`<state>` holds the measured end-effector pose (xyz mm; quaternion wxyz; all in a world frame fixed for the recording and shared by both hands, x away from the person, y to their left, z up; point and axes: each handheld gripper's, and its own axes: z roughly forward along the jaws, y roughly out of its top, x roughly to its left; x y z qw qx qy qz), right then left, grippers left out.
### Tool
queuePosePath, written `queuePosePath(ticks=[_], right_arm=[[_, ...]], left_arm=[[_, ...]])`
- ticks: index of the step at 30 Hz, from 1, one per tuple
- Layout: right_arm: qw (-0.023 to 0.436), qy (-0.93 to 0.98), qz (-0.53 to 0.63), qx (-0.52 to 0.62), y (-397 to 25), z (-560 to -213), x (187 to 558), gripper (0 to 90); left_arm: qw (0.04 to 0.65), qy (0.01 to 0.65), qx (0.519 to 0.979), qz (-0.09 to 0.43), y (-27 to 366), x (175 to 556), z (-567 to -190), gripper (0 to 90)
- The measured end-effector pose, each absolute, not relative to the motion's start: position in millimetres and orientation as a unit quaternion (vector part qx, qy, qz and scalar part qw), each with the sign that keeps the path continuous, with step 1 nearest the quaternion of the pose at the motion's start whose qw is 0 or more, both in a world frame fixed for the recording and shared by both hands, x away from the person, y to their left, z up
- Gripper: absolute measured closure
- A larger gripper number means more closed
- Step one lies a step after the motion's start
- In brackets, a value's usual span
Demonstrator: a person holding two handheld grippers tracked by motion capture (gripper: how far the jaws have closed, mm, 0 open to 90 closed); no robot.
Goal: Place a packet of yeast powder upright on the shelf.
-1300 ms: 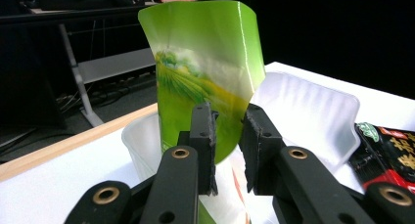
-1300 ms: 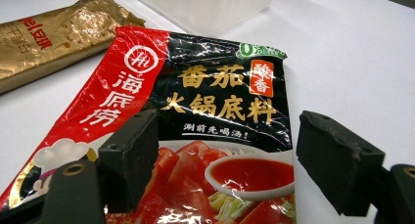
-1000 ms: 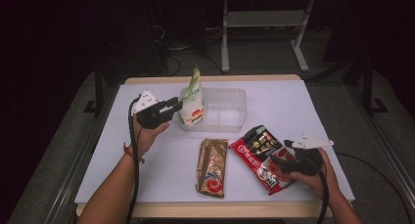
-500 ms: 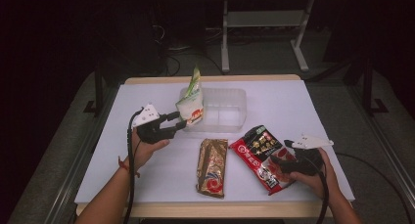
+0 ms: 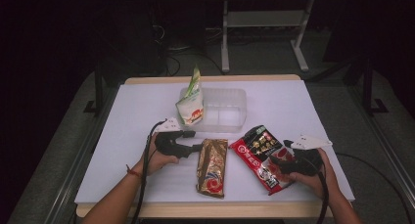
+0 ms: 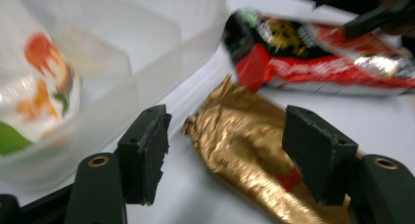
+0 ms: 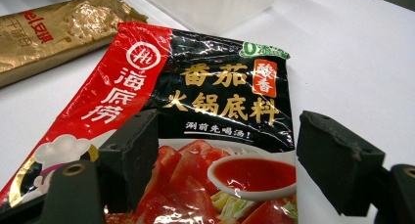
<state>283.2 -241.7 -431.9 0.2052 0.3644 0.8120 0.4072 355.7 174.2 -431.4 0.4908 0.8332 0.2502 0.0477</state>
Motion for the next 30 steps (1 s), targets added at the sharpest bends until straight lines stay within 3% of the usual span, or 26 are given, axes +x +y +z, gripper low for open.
queuePosePath(ticks=[12,20,28,30], right_arm=[[0.205,0.813,0.404,0.366,-243.4,-433.2,279.6,23.0],[0.207,0.812,0.4,0.372,-246.8,-434.5,272.3,23.0],[0.21,0.811,0.396,0.376,-250.8,-435.0,265.1,23.0],[0.21,0.81,0.397,0.378,-251.0,-435.0,264.3,23.0]], left_arm=[[0.471,0.268,0.84,-0.026,150.5,372.3,-449.9,24.5],[0.453,0.281,0.845,-0.037,130.8,379.7,-456.9,16.5],[0.45,0.288,0.844,-0.04,126.5,383.2,-458.3,17.6],[0.451,0.283,0.845,-0.054,125.0,382.2,-457.8,24.6]])
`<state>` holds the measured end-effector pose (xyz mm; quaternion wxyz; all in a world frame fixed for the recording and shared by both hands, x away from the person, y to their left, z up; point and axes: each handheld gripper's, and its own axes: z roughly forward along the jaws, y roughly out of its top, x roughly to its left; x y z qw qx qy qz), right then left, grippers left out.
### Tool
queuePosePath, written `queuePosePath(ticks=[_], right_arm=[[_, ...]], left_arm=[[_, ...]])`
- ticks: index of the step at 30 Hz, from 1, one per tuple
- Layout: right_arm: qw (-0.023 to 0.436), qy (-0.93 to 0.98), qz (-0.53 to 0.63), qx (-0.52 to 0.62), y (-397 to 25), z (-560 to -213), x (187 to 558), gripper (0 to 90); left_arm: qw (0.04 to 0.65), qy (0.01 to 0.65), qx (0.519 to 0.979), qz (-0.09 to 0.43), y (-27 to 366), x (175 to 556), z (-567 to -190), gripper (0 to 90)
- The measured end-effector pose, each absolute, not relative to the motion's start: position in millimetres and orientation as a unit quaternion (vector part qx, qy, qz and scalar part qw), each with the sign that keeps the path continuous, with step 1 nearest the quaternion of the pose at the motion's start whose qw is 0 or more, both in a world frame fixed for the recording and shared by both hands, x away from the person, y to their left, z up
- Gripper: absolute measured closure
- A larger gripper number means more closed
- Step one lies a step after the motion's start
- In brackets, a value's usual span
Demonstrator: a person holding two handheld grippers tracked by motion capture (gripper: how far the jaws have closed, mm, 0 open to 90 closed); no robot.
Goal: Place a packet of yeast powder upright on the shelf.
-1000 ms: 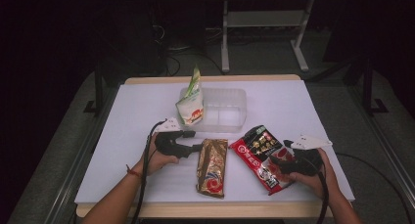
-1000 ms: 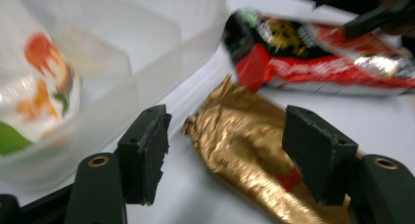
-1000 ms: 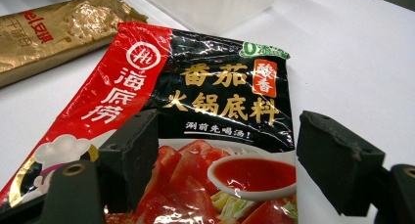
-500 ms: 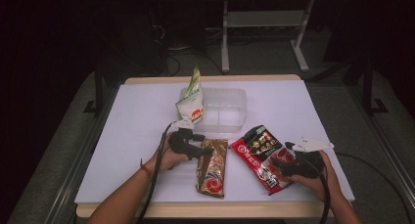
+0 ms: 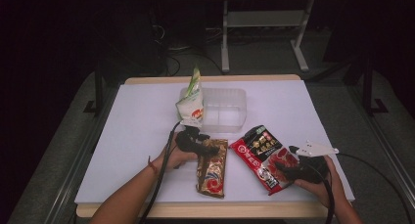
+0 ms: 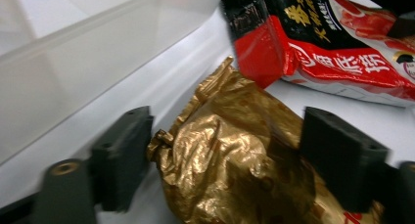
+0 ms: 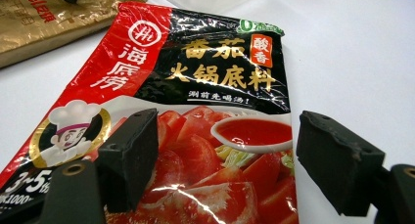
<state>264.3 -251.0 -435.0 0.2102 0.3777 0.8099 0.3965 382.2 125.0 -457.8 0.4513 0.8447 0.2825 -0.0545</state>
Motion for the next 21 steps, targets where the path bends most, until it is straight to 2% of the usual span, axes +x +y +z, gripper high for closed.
queuePosePath(ticks=[1,3,4,6,9,17,21], right_arm=[[0.211,0.81,0.396,0.378,-251.0,-435.0,263.7,23.0],[0.21,0.81,0.396,0.378,-250.9,-434.8,263.1,23.1],[0.21,0.81,0.396,0.378,-250.8,-434.8,262.9,23.1],[0.21,0.81,0.396,0.378,-250.7,-435.0,262.9,23.1],[0.21,0.81,0.397,0.377,-250.5,-435.1,263.2,23.1],[0.209,0.811,0.397,0.375,-249.8,-435.0,264.3,23.1],[0.21,0.811,0.398,0.374,-249.7,-434.4,265.5,23.0]], left_arm=[[0.45,0.281,0.846,-0.06,124.4,381.7,-457.8,32.1],[0.449,0.278,0.847,-0.065,124.4,381.9,-457.3,33.6],[0.45,0.278,0.845,-0.072,124.9,382.4,-457.2,40.0],[0.457,0.286,0.838,-0.078,127.2,383.5,-457.7,46.8],[0.466,0.292,0.832,-0.072,131.7,384.9,-455.4,63.9],[0.468,0.279,0.837,-0.044,131.5,378.3,-447.3,81.6],[0.483,0.279,0.829,-0.028,134.6,373.8,-439.5,84.3]])
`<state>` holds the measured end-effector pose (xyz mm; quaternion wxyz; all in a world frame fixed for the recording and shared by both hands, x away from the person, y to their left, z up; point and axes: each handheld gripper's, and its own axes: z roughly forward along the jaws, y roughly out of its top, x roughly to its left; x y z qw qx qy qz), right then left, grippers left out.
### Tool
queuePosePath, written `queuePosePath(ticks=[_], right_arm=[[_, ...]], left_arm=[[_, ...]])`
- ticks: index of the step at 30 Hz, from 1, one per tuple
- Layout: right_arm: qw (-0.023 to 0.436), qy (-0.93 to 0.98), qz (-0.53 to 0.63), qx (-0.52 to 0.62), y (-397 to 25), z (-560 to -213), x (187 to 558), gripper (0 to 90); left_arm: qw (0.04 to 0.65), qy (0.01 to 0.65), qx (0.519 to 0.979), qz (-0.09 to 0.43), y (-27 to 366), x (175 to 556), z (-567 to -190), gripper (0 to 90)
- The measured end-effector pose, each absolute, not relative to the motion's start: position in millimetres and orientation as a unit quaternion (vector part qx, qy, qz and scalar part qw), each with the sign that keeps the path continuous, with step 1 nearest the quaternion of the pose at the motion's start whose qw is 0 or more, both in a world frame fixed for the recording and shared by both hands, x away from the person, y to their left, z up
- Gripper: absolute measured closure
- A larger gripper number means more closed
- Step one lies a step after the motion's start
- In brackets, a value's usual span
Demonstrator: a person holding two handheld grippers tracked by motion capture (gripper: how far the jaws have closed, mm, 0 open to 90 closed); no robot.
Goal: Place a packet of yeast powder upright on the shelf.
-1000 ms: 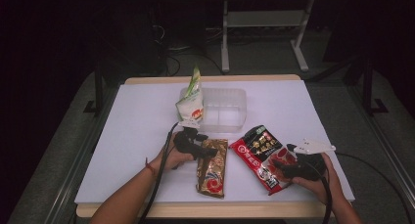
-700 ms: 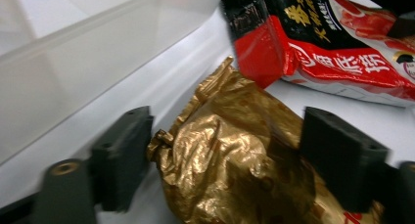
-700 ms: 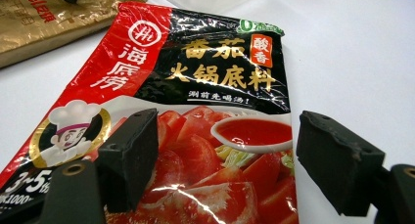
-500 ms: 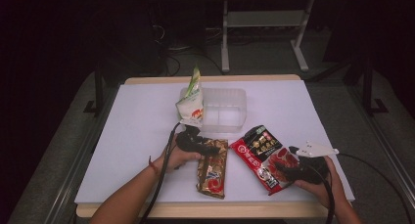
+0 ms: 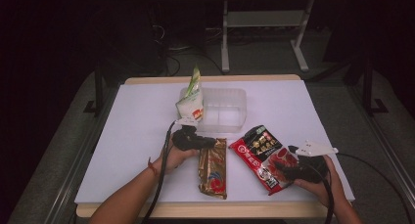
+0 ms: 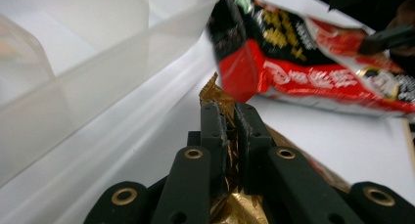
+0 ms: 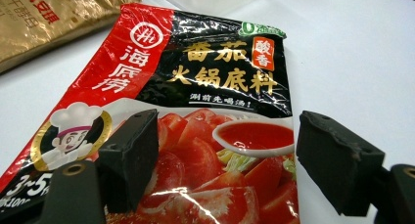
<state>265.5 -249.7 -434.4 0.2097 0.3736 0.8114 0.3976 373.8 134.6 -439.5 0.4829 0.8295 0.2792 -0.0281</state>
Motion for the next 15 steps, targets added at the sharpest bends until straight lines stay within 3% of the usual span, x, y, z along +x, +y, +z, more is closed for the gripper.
queuePosePath(ticks=[15], right_arm=[[0.209,0.8,0.416,0.378,-249.9,-429.5,276.2,23.1]], left_arm=[[0.561,0.286,0.777,0.003,170.2,351.2,-395.4,85.6]])
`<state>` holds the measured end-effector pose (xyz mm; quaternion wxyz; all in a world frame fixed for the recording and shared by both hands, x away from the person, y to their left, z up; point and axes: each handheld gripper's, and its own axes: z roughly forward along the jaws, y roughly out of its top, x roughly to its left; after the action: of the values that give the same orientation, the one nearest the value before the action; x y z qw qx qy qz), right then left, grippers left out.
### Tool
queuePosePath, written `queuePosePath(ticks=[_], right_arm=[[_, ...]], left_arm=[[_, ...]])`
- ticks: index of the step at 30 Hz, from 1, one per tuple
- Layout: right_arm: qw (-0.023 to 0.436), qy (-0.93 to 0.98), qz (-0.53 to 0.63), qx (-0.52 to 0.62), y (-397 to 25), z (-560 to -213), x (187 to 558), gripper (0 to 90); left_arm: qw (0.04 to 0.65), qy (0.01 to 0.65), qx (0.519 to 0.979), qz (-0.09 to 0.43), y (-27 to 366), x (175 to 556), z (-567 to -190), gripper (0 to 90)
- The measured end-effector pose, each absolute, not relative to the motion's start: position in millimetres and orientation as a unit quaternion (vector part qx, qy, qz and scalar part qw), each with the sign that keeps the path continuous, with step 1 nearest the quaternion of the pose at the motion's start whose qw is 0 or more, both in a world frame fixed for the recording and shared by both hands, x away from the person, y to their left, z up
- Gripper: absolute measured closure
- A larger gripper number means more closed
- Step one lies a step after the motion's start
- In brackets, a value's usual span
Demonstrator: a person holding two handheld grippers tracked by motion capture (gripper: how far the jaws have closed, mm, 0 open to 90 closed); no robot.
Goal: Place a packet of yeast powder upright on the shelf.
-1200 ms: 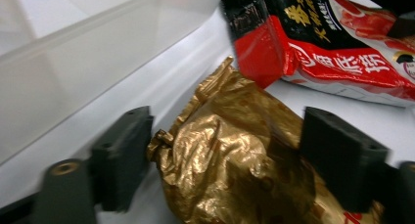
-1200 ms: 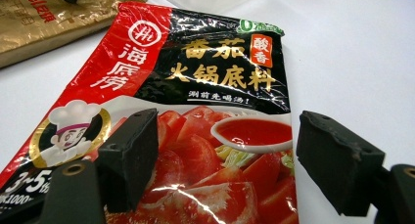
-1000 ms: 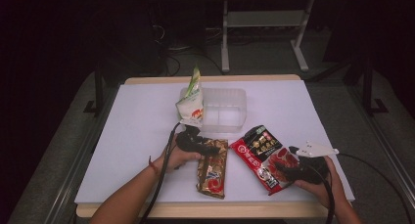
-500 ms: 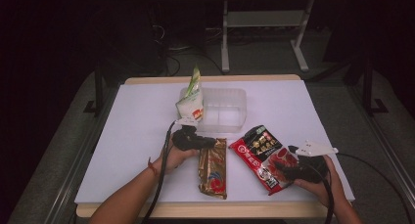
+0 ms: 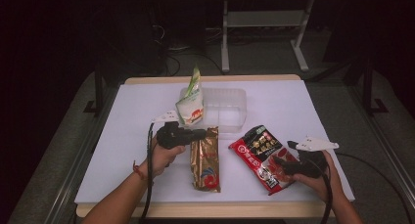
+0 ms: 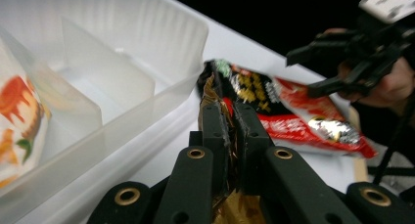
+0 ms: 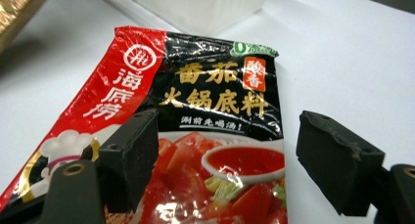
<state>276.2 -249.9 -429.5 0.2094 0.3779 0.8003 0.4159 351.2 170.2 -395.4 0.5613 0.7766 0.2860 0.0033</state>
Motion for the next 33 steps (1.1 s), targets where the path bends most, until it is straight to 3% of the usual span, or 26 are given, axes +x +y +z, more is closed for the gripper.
queuePosePath(ticks=[24,33], right_arm=[[0.211,0.796,0.422,0.38,-249.3,-428.5,280.8,23.1],[0.213,0.791,0.427,0.382,-251.5,-427.7,277.6,23.1]], left_arm=[[0.632,0.275,0.724,0.028,193.5,331.7,-353.8,86.9],[0.657,0.278,0.698,0.061,192.3,331.3,-332.4,87.1]])
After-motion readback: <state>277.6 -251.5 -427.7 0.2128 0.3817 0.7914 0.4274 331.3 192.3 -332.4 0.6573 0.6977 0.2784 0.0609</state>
